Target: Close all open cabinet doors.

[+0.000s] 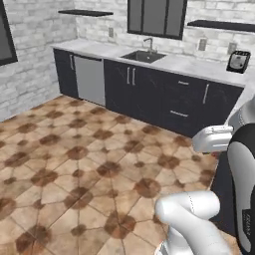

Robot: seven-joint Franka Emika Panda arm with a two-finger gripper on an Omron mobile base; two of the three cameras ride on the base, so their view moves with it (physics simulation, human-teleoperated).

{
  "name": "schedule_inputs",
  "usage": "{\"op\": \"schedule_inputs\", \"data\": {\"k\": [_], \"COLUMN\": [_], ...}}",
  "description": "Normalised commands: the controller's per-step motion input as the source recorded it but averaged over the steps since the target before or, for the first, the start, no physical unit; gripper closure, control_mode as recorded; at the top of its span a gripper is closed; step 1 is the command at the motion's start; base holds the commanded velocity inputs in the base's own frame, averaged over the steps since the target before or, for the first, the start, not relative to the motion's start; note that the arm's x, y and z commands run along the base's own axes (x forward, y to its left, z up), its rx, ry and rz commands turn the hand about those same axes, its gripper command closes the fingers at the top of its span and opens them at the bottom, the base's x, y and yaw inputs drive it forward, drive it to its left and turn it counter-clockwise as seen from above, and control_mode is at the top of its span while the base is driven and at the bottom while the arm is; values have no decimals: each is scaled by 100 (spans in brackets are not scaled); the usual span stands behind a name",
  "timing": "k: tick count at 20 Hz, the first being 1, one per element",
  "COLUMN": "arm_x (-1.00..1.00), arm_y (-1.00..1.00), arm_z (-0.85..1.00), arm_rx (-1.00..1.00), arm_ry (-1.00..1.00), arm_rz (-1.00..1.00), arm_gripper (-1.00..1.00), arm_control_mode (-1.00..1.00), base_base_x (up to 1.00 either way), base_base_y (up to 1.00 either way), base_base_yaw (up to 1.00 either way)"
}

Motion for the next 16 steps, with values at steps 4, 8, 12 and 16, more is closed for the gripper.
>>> {"op": "schedule_inputs", "data": {"k": [4, 8, 12, 16], "arm_x": [0, 0, 0, 0], "arm_y": [0, 0, 0, 0], "arm_z": [0, 0, 0, 0], "arm_rx": [0, 0, 0, 0], "arm_ry": [0, 0, 0, 0], "arm_rz": [0, 0, 0, 0], "arm_gripper": [-100, -100, -100, -100], "arm_control_mode": [100, 100, 100, 100], "base_base_x": [28, 29, 32, 31], "base_base_y": [9, 7, 2, 0], "base_base_yaw": [62, 61, 59, 54]}}
